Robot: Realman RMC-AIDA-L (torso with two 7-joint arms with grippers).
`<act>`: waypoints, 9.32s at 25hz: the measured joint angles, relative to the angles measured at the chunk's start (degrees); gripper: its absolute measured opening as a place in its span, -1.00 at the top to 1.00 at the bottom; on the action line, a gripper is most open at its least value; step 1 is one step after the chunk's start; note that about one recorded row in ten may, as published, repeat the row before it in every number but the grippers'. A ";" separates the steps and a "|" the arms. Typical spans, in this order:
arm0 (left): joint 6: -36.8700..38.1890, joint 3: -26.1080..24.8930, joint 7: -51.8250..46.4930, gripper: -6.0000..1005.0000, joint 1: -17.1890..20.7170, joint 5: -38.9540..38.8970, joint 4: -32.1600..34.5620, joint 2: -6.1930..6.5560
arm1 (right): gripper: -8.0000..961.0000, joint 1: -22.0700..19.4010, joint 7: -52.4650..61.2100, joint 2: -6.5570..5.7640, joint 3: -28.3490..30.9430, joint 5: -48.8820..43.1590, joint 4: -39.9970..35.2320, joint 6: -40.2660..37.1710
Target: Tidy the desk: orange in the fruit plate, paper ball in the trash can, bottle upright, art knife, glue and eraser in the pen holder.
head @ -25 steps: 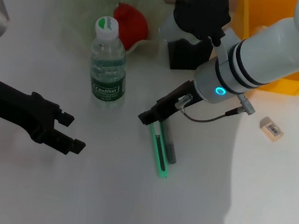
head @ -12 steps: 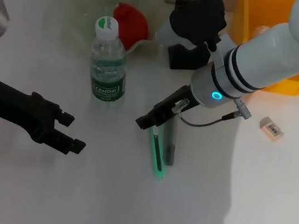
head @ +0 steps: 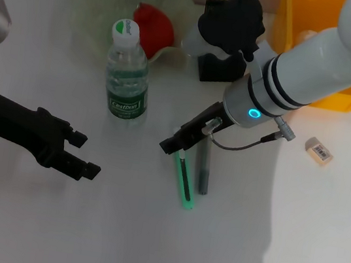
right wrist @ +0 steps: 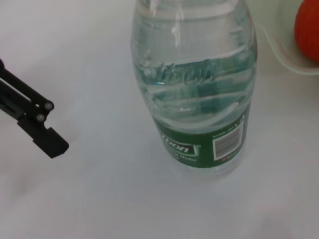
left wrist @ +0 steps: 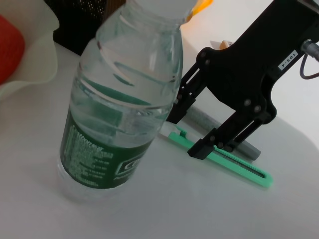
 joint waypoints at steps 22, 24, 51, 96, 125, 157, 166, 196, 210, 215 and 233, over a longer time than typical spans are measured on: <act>0.00 0.00 0.68 -0.67 0.44 0.00 -0.69 0.03 | 0.17 3.50 1.61 0.01 -2.90 -1.89 1.24 -2.26; 0.00 0.00 0.68 -0.67 0.44 0.00 -0.69 0.02 | 0.17 3.51 1.68 0.00 -2.89 -1.99 1.26 -2.26; -1.03 0.00 0.80 -0.67 0.15 0.00 -0.96 0.02 | 0.82 3.59 2.17 -0.08 -4.10 -2.90 0.29 -2.28; 0.46 -0.53 -0.07 -0.68 -2.97 0.00 -1.16 -0.32 | 0.85 -24.22 -15.45 -0.61 37.47 12.47 -39.02 -9.60; 0.04 -0.08 -0.62 -0.67 -4.76 -0.12 -1.08 -2.38 | 0.98 -9.91 -70.52 -0.69 49.83 53.99 19.25 1.46; 0.87 0.63 0.55 -0.67 -4.84 -0.53 -1.43 -2.62 | -0.27 -14.53 -12.81 -0.76 36.88 -32.42 -24.12 -31.74; 0.74 0.55 0.41 -0.67 -4.55 -0.53 -1.48 -2.62 | -0.18 -12.40 -12.14 -0.72 34.20 -33.36 -15.67 -23.26; -0.04 0.57 0.30 -0.67 -4.98 -0.56 -2.27 -2.78 | 0.47 -19.98 -29.29 -0.79 46.94 20.97 -21.24 -7.17; -0.39 0.24 0.32 -0.67 -4.67 -0.80 -2.42 -2.79 | 0.45 -5.05 -49.40 -1.99 46.94 37.15 14.59 9.54; -0.86 0.45 0.30 -0.67 -4.85 -0.80 -3.43 -2.63 | 0.36 -3.78 -49.97 -3.91 45.88 37.13 16.28 8.23; -0.62 0.63 0.23 -0.68 -4.86 -0.21 -3.49 -2.41 | -0.32 -1.95 -14.52 -6.76 44.62 -12.12 -21.11 -41.49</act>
